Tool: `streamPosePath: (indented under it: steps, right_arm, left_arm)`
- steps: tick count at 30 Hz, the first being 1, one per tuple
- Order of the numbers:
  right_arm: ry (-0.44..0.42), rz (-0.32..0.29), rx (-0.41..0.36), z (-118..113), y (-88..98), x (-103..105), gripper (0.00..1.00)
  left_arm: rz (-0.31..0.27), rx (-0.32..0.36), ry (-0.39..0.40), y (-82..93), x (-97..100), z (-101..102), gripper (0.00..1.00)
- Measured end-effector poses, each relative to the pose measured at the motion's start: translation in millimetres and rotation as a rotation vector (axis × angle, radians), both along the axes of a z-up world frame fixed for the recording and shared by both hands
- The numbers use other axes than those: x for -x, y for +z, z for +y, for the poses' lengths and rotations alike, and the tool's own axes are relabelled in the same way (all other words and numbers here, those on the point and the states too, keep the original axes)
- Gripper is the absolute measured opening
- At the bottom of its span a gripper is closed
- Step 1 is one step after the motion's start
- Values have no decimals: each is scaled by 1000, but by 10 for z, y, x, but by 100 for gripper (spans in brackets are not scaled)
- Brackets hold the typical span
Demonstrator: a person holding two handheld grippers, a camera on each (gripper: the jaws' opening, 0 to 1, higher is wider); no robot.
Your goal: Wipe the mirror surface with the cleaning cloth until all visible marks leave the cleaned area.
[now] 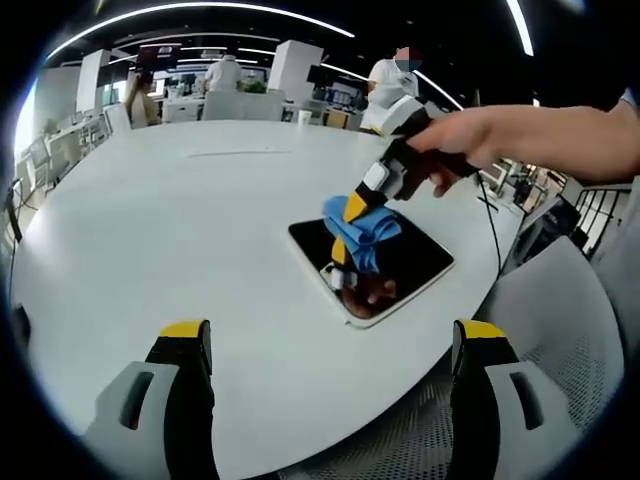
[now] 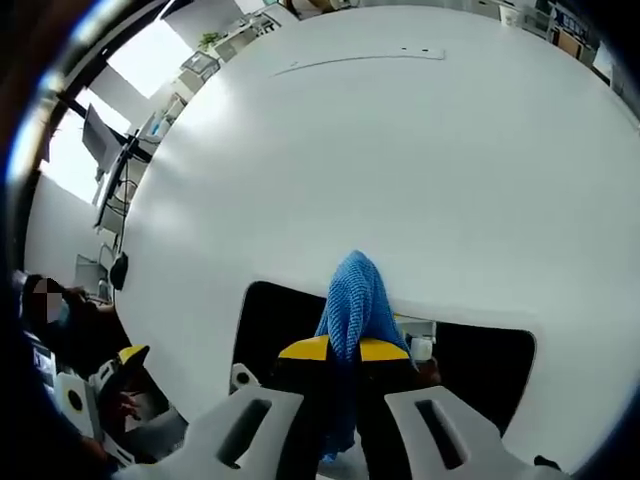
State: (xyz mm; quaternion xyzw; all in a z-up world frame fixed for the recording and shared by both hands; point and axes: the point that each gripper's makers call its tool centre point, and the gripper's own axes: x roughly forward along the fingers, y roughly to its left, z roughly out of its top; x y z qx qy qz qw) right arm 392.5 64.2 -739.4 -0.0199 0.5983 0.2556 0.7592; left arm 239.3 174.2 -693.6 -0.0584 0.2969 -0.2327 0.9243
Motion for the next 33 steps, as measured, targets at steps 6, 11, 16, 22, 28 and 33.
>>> streamPosePath:
  steps: [6,11,16,22,28,33]
  right_arm:
    - [24,0,3,121,0,21,3]
    - [35,2,0,223,4,36,3]
    - [54,5,0,330,11,61,3]
    - [69,10,1,456,10,75,3]
    - [51,13,-25,565,13,85,3]
    - [60,14,-29,620,14,93,3]
  left_arm:
    - [1,3,4,-2,-1,7,99]
    - [-1,0,2,-6,-6,10,99]
    - [-3,0,0,-3,-8,7,99]
    - [3,0,-4,-6,0,-3,99]
    - [7,2,-8,-15,3,-14,99]
    - [8,1,-10,-22,1,-13,99]
